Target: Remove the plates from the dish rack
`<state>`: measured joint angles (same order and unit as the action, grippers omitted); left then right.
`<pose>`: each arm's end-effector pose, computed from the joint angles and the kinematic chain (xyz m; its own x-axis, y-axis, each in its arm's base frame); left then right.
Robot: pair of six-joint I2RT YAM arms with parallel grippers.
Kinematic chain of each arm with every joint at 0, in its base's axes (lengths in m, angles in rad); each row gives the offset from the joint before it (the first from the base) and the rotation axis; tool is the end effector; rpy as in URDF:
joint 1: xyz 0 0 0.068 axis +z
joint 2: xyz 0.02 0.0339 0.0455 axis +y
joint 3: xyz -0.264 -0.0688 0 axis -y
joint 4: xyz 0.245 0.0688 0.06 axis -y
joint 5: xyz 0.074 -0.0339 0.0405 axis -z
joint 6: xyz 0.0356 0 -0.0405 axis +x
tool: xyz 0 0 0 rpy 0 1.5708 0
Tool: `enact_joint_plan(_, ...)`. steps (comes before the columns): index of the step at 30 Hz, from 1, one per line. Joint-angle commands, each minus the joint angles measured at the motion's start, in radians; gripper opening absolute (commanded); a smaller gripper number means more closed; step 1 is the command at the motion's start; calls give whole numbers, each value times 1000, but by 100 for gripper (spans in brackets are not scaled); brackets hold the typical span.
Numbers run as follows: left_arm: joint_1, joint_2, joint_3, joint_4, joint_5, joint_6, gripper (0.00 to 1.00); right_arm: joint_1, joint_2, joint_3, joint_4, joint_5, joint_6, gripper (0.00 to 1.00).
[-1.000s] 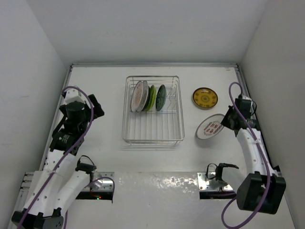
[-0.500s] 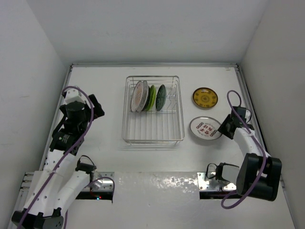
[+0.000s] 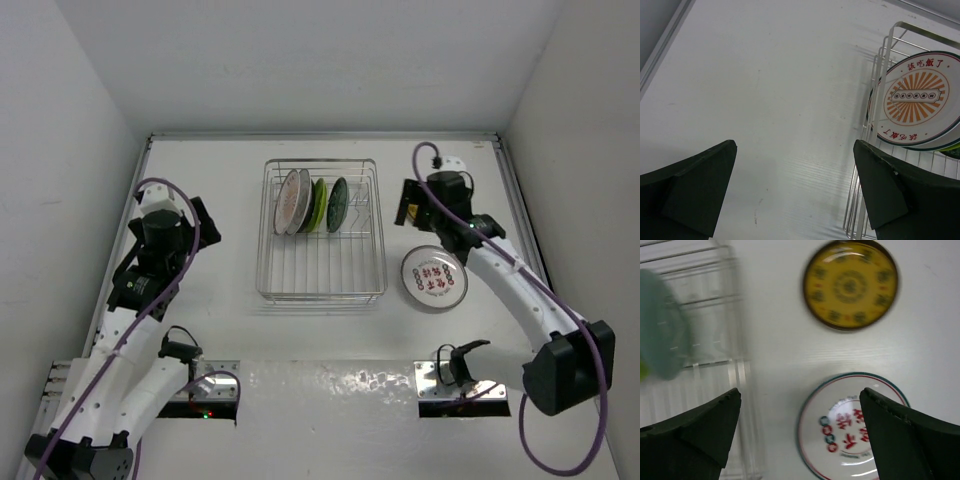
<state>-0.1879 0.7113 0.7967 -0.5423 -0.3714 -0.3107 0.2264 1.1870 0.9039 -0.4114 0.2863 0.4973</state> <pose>0.1549 -0.0163 0.3192 -0.3680 -0.2200 -0.9034 -0.2714 0.9547 -0.1219 0.2520 0.0477 0.2783 -0.5500 0.3429 -0.7615 0.2941 0.9329 0.2077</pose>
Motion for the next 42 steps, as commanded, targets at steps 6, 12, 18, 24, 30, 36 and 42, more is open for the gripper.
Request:
enact_joint_plan(6, 10, 17, 13, 39, 8, 15, 100, 324, 248, 257, 10, 215, 35, 89)
enact_joint_plan(12, 10, 13, 13, 39, 11, 16, 100, 399, 556, 556, -69, 267, -8, 73)
enact_joint_plan(18, 10, 7, 13, 41, 8, 16, 100, 430, 770, 823, -185, 335, -39, 60)
enact_joint_plan(24, 10, -3, 15, 39, 11, 16, 100, 444, 895, 926, -236, 384, -36, 31)
enact_joint_plan(30, 10, -9, 13, 39, 9, 16, 100, 464, 957, 997, -280, 445, -28, 16)
enact_joint_plan(36, 10, -9, 15, 39, 8, 16, 100, 478, 958, 1055, -317, 504, -19, 0)
enact_joint_plan(42, 10, -13, 12, 39, 3, 15, 100, 479, 877, 1153, -385, 594, -62, 0)
